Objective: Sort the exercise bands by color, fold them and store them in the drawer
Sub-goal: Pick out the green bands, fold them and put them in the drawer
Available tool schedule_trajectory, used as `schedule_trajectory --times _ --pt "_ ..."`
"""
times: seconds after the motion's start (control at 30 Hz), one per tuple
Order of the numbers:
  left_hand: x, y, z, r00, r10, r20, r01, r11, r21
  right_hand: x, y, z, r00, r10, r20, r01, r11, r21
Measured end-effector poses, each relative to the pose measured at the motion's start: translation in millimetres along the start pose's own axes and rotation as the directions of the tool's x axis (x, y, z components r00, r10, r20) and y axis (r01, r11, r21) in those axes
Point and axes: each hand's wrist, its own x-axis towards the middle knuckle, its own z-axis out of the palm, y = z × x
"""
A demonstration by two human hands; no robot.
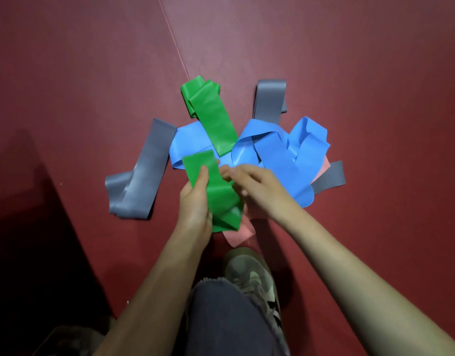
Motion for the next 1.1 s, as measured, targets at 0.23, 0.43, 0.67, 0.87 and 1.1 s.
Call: schedule_trajectory --times 0.23,0.43,0.67,0.87,1.1 --pt "12.3 29.0 1.1 0.98 0.178 0.093 -0.194 0.955 0.223 72.9 -18.0 -11.7 0.868 -0.485 0.104 0.322 0.393 -0.861" --pt "20.9 43.0 1.8 0.969 0.197 0.15 -0.235 0.923 0.304 87.6 -4.8 -7.5 0.923 -0.289 0.254 0.235 -0.101 -0.967" --pt "16.4 33.0 4.6 0.978 0.151 0.142 -0.189 0.932 0.309 90.9 5.3 -15.7 0.851 -0.389 0.353 0.276 -0.239 -0.931" --pt "13.8 29.9 -10.0 0.978 0.171 0.119 -0.202 0.919 0.339 67.1 -16.8 -17.0 0.765 -0.633 0.12 0.427 0.359 -0.83" --pt "10.7 36.3 -14.6 0.973 0.215 0.079 -0.229 0.922 0.311 4.0 -45.2 -16.9 0.958 -0.269 0.103 0.287 0.922 -0.258"
